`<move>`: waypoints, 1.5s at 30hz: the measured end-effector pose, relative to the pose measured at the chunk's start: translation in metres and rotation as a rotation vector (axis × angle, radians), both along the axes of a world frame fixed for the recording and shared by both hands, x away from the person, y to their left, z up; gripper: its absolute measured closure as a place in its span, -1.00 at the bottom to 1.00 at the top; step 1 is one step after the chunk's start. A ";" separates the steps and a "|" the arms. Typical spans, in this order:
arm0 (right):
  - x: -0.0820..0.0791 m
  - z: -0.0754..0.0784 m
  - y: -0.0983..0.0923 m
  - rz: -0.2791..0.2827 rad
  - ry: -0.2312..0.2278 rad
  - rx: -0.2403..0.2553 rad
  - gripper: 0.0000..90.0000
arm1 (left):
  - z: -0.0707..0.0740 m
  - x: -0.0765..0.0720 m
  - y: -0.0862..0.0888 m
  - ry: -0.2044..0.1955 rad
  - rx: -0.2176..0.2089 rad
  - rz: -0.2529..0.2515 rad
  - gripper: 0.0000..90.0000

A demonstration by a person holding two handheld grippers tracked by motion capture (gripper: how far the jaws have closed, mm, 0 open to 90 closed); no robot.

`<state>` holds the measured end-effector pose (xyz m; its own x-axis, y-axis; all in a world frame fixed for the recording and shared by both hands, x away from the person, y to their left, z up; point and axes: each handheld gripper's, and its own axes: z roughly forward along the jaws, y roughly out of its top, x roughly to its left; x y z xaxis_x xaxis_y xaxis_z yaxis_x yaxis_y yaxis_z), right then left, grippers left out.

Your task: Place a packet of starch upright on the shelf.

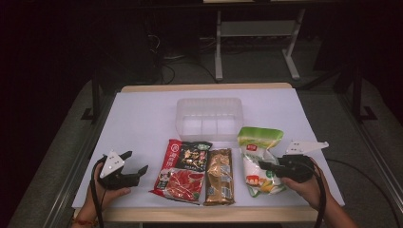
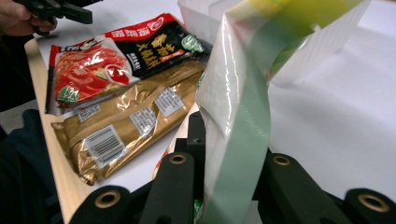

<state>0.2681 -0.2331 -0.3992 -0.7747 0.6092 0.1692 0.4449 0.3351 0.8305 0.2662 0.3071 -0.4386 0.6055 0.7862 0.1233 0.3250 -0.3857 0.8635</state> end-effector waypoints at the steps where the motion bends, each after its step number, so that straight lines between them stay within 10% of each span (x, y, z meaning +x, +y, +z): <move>1: 0.000 0.000 0.000 0.000 0.000 0.000 0.76 | 0.000 0.000 0.000 0.000 0.000 0.000 -0.54; 45: 0.012 0.051 0.032 -0.162 -0.321 -0.017 0.78 | 0.000 0.002 0.002 0.005 -0.029 -0.003 -0.54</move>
